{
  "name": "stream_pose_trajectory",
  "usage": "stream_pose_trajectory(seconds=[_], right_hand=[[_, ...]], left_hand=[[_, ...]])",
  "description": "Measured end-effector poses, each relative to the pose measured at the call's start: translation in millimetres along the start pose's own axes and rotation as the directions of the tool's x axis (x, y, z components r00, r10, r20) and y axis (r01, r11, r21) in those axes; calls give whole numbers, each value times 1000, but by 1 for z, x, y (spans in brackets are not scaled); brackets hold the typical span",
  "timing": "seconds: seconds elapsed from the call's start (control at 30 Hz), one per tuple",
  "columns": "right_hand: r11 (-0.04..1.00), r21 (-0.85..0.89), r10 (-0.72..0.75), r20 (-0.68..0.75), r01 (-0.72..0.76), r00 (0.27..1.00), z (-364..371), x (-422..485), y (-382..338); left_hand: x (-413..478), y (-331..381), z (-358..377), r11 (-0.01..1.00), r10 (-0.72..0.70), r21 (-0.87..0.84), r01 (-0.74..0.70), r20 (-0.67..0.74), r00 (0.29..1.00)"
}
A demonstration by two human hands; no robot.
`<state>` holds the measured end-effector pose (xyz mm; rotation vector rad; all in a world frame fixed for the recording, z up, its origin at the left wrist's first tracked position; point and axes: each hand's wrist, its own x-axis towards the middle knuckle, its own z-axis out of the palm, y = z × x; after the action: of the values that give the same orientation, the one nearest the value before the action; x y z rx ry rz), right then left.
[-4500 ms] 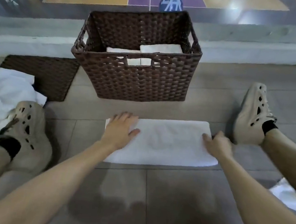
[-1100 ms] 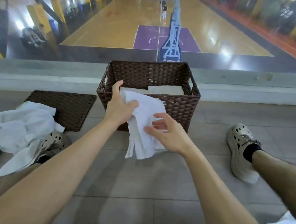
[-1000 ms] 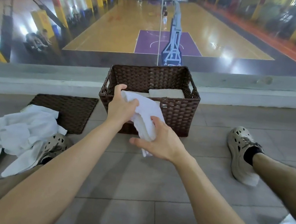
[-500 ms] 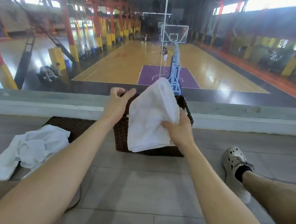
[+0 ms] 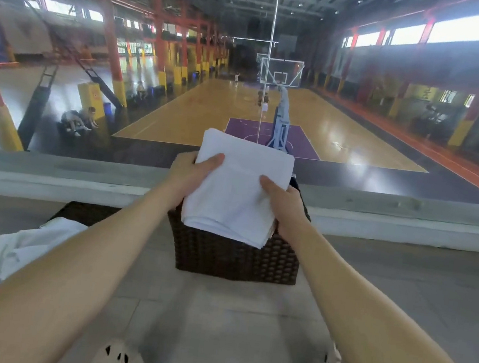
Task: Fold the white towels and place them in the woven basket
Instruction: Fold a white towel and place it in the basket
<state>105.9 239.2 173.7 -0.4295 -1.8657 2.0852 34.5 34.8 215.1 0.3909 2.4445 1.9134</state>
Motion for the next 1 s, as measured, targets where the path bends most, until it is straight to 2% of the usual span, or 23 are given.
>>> stream_pose_trajectory(seconds=[0.03, 0.1, 0.17, 0.2, 0.27, 0.33, 0.37, 0.43, 0.57, 0.67, 0.73, 0.8, 0.87, 0.9, 0.97, 1.0], right_hand=[[1000, -4, 9, -30, -9, 1000, 8, 24, -2], [999, -25, 26, -62, -27, 998, 22, 76, -10], [998, -40, 36, -54, -38, 998, 30, 129, -16], [997, -50, 51, -41, -53, 998, 32, 155, -14], [991, -62, 116, 9, -115, 993, 34, 201, -1], [977, -84, 207, 154, -196, 966, 33, 235, 23], [966, -143, 246, 240, -216, 939, 32, 248, 38], [929, -306, 309, 321, -210, 895, 34, 268, 70], [817, -510, 462, 297, -270, 836, 46, 292, 136], [689, -614, 632, 246, -387, 735, 55, 297, 176], [632, -642, 701, 234, -434, 674, 57, 293, 195], [622, -646, 706, 215, -444, 675, 59, 291, 210], [555, -751, 684, 166, -359, 710, 64, 290, 210], [478, -840, 651, 142, -256, 746, 65, 289, 208], [247, -969, 510, 152, 25, 847, 69, 287, 195], [132, -978, 391, 203, 164, 897, 69, 285, 191]], left_hand=[[20, 2, -3, 998, 26, 57, -28, 27, 999], [67, 2, -12, 990, -14, 137, -16, 210, 978], [118, -11, -19, 980, -90, 199, 8, 407, 909], [144, -23, -20, 976, -124, 214, 32, 432, 893], [185, -50, -15, 975, -156, 206, 85, 358, 921], [215, -82, -5, 974, -158, 202, 99, 298, 941], [225, -97, -1, 970, -171, 219, 109, 289, 942], [239, -130, 4, 941, -261, 294, 167, 316, 912], [248, -184, 9, 821, -496, 508, 262, 404, 769], [255, -204, 20, 673, -636, 682, 286, 337, 694], [257, -210, 29, 558, -682, 802, 212, 297, 669], [255, -222, 37, 439, -691, 892, 112, 255, 676], [252, -235, 47, 321, -691, 946, 44, 202, 694], [250, -242, 52, 265, -692, 964, 21, 175, 700], [245, -250, 62, 179, -688, 984, -22, 141, 712], [243, -251, 64, 133, -668, 989, -67, 140, 731]])
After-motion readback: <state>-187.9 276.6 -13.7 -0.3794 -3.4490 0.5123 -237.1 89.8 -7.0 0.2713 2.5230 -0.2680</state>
